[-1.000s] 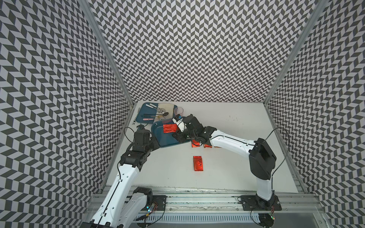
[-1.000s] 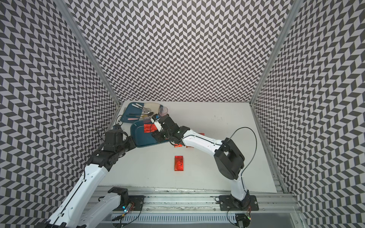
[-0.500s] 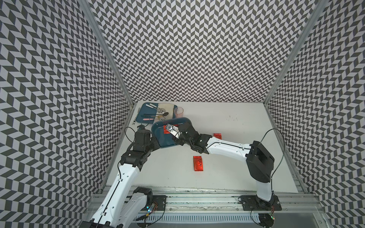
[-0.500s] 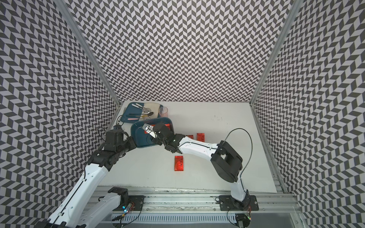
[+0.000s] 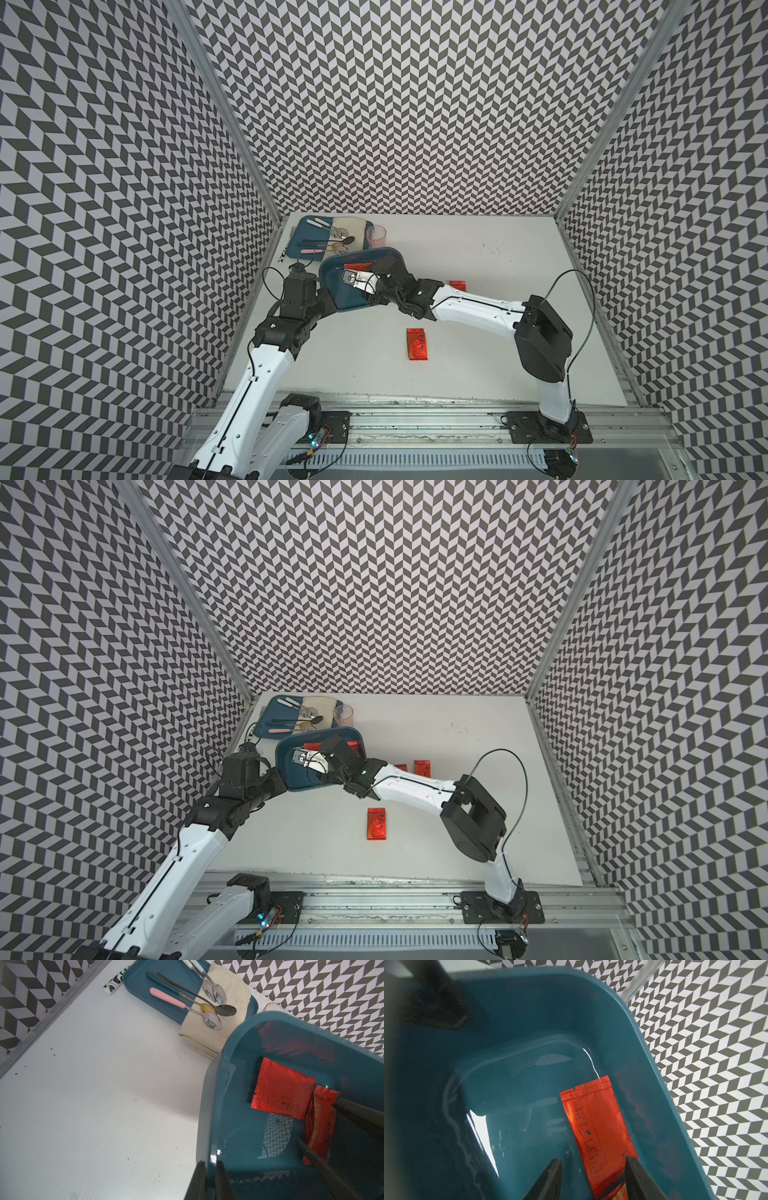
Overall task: Take the tea bags out of the storage box
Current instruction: Pick up the tea bag from the storage box.
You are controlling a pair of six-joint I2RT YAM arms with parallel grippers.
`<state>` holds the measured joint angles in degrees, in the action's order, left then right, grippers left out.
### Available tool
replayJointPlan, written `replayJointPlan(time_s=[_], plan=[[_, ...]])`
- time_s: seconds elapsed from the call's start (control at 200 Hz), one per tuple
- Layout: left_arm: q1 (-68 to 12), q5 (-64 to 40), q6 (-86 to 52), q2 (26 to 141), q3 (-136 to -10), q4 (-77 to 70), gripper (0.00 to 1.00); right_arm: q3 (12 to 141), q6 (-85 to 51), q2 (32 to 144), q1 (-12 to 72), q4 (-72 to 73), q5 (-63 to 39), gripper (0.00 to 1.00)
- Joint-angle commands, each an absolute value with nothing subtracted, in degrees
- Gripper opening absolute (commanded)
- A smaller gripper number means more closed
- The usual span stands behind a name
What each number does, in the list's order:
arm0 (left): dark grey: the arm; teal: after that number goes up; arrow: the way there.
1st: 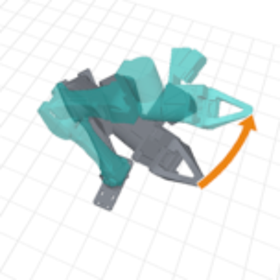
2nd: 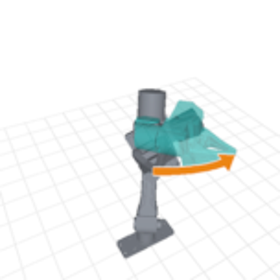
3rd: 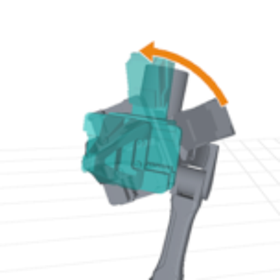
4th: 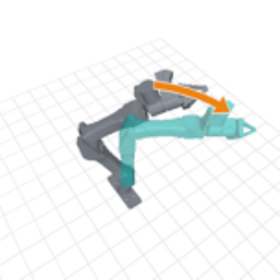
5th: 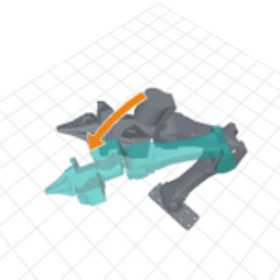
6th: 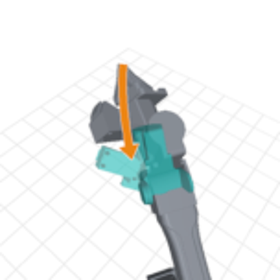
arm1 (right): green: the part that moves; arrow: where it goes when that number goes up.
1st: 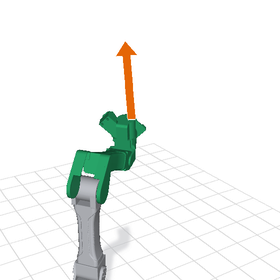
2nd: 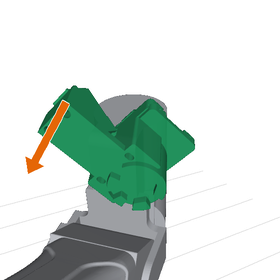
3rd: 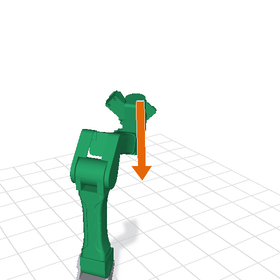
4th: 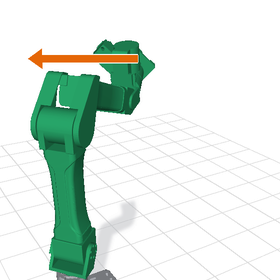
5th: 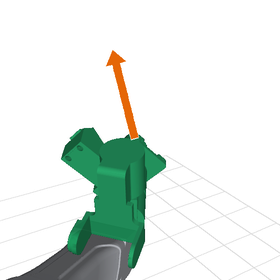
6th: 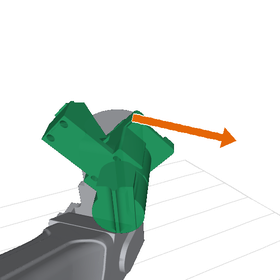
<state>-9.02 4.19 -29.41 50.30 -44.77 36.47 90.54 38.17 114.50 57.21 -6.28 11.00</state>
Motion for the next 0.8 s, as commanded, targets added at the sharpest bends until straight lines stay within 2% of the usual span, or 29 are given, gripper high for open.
replayJointPlan(time_s=[0.0,0.406,0.791], plan=[[-9.42,3.07,-29.26,49.90,-45.17,34.01,0.00,92.91,41.39,117.09,57.17,-6.70,11.49,0.52],[-10.38,3.04,-29.24,49.37,-45.08,33.93,0.00,96.80,43.45,121.41,56.43,-7.75,11.85,0.50],[-10.91,3.56,-29.36,49.22,-45.02,34.10,0.00,99.14,43.80,122.98,55.99,-7.66,12.69,0.37]])
